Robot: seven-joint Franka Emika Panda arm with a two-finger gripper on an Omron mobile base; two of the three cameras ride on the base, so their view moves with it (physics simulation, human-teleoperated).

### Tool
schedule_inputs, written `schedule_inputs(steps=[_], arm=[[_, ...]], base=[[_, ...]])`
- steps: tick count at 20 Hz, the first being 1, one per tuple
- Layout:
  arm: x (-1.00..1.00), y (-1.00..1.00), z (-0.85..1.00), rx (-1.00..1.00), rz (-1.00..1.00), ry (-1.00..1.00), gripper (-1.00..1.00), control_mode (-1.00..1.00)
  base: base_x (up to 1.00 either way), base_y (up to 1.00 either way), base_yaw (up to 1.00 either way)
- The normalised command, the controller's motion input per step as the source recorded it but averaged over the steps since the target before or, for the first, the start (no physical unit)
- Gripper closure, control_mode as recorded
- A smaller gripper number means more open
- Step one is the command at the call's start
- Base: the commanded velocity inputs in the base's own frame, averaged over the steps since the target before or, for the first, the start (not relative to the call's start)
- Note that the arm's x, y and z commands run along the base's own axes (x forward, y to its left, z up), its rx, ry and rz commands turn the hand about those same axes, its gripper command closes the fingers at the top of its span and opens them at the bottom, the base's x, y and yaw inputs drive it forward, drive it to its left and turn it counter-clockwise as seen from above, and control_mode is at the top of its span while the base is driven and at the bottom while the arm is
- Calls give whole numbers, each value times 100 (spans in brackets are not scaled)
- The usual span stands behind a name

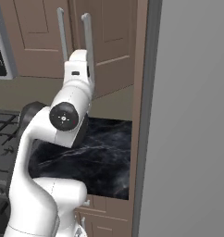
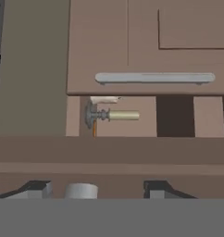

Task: Pick the candle and candle from the dining table and place them in the open cabinet. Close the cabinet after placing the objects.

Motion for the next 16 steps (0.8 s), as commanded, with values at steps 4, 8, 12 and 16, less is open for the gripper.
schedule_inputs(steps=[4,8,12,16], arm=[[64,34,-13,0,6,0,-100,-100],[66,33,-16,0,6,0,-100,-100],[71,30,-17,0,5,0,-100,-100],[68,19,-8,0,2,0,-100,-100]], base=[[0,0,0],[0,0,0],[0,0,0],[0,0,0]])
